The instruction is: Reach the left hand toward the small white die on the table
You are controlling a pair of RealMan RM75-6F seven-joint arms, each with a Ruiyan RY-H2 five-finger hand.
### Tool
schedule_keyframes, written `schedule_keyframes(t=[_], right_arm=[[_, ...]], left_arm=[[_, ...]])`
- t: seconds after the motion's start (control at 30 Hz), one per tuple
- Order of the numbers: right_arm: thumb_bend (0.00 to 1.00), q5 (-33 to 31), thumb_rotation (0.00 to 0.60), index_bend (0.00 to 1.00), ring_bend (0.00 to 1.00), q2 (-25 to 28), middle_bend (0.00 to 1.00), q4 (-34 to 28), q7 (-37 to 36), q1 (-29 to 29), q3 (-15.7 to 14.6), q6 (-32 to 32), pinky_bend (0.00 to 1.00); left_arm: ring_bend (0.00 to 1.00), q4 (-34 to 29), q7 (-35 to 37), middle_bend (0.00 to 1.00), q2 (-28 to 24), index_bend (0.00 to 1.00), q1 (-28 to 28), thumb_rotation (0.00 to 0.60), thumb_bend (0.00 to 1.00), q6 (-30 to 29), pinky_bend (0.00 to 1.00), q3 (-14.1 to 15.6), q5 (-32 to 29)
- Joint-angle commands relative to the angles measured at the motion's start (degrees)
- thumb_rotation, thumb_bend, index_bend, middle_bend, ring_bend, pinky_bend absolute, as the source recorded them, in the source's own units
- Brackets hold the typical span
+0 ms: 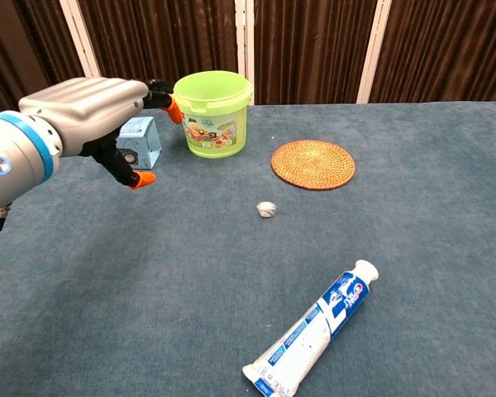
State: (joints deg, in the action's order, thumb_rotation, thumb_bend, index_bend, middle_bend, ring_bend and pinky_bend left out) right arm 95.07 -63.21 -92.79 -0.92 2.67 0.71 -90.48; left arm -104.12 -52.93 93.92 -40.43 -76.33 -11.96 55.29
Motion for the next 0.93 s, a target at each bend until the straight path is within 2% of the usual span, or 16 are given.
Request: schedule_keyframes(t=[0.03, 0.2, 0.3, 0.33, 0.37, 0.4, 0.43, 0.63, 0.77, 0.93], right_arm=[[0.08, -0.19, 0.600, 0.00, 0.00, 0.07, 0.00, 0.02, -0.04, 0.01, 0.07, 0.08, 0.00], [0.08, -0.70, 0.600, 0.00, 0.00, 0.07, 0.00, 0.18, -0.12, 0.03, 0.32, 0.21, 0.00], [0.08, -1.17, 0.600, 0.00, 0.00, -0.04, 0.00, 0.45, -0.04, 0.09, 0.55, 0.36, 0.00], [0.08, -1.34, 0.600, 0.00, 0.00, -0.15, 0.00, 0.57, 0.04, 0.11, 0.63, 0.44, 0.00], [0.08, -1.50, 0.600, 0.00, 0.00, -0.42, 0.00, 0.90, 0.72, 0.21, 0.69, 0.70, 0.00], [0.08, -1.54, 0.600, 0.00, 0.00, -0.80, 0.00, 1.08, 1.24, 0.26, 0.72, 0.79, 0.00], [0.08, -1.58, 0.600, 0.00, 0.00, -1.06, 0.00, 1.25, 1.54, 0.26, 0.72, 0.84, 0.00], [0.08, -1.31, 0.600, 0.00, 0.00, -2.77, 0.00, 2.23, 4.04, 0.60, 0.53, 1.56, 0.00], [0.08, -1.32, 0.600, 0.00, 0.00, -3.62, 0.00, 2.77, 5.43, 0.83, 0.42, 2.14, 0.00], [0.08, -0.77, 0.600, 0.00, 0.00, -4.59, 0.00, 3.28, 6.76, 1.08, 0.05, 2.61, 0.00]], left_arm=[[0.00, -0.49, 2.20, 0.00, -1.16, 0.21, 1.35, 0.600, 0.29, -0.92, 0.00, 1.23, 1.61], [0.00, -1.43, 6.94, 0.00, -4.41, 0.18, 5.05, 0.600, 0.29, -3.33, 0.00, 4.81, 5.90], [0.00, -1.39, 10.27, 0.00, -7.31, 0.12, 8.63, 0.600, 0.29, -6.65, 0.00, 8.56, 10.81], [0.00, -1.13, 12.11, 0.00, -8.69, 0.09, 10.59, 0.600, 0.28, -8.46, 0.00, 10.48, 13.13], [0.00, -0.31, 14.26, 0.00, -11.48, 0.07, 14.82, 0.600, 0.27, -12.45, 0.00, 14.30, 15.09], [0.00, 0.76, 17.27, 0.00, -13.29, 0.05, 17.28, 0.600, 0.27, -14.60, 0.00, 16.92, 18.28], [0.00, 1.65, 19.09, 0.00, -14.09, 0.02, 18.52, 0.600, 0.26, -15.58, 0.00, 18.04, 19.85], [0.00, 5.98, 27.36, 0.00, -18.25, 0.00, 26.38, 0.600, 0.25, -21.84, 0.00, 22.26, 24.64], [0.00, 9.45, 31.61, 0.00, -19.49, 0.00, 29.85, 0.600, 0.25, -24.40, 0.00, 23.02, 26.88], [0.00, 11.65, 35.17, 0.00, -20.89, 0.00, 32.72, 0.600, 0.25, -25.04, 0.00, 22.21, 26.95]])
